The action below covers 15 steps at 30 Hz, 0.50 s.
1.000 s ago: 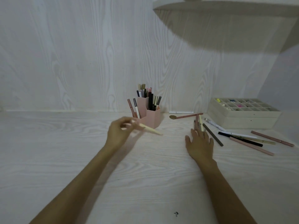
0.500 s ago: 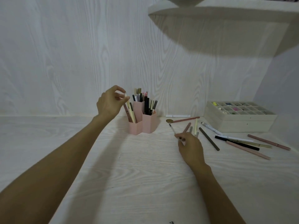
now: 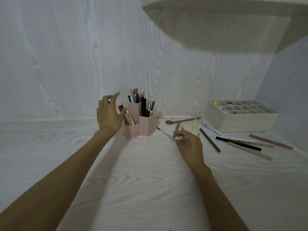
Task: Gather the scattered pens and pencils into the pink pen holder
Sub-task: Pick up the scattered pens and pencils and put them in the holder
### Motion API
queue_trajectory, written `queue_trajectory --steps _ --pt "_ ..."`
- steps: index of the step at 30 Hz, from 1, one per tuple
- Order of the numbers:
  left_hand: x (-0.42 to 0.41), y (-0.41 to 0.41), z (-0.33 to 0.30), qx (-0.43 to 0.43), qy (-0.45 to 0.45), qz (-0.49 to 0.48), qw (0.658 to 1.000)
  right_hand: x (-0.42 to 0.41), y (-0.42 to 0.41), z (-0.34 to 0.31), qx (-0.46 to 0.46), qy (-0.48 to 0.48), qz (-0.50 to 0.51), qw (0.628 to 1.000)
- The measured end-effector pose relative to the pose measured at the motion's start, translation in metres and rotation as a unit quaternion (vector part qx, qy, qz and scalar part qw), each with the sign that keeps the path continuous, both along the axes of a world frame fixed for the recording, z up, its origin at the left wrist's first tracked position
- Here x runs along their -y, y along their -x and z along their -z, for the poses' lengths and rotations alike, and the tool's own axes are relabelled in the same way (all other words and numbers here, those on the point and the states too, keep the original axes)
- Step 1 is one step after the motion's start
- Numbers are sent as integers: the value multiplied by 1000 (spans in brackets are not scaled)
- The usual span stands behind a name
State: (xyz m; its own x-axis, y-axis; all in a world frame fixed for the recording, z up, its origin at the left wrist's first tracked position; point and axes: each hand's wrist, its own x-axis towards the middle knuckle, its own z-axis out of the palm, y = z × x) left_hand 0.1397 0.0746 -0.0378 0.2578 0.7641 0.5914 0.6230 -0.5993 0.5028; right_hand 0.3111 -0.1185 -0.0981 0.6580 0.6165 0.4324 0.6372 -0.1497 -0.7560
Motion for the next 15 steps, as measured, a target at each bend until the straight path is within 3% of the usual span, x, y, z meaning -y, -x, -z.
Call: queue_trajectory --steps 3,8,12,15 --pt "33 0 9 77 -70 52 993 2 3 -12 -50 -67 7 996" --pt "74 3 32 -71 -63 227 969 11 13 -37 -120 -200 -23 972" --pt "81 15 41 -84 -61 221 970 14 22 -48 -155 -243 -78 954" --pt "74 28 49 -48 16 186 981 11 28 -57 -105 -236 -85 962"
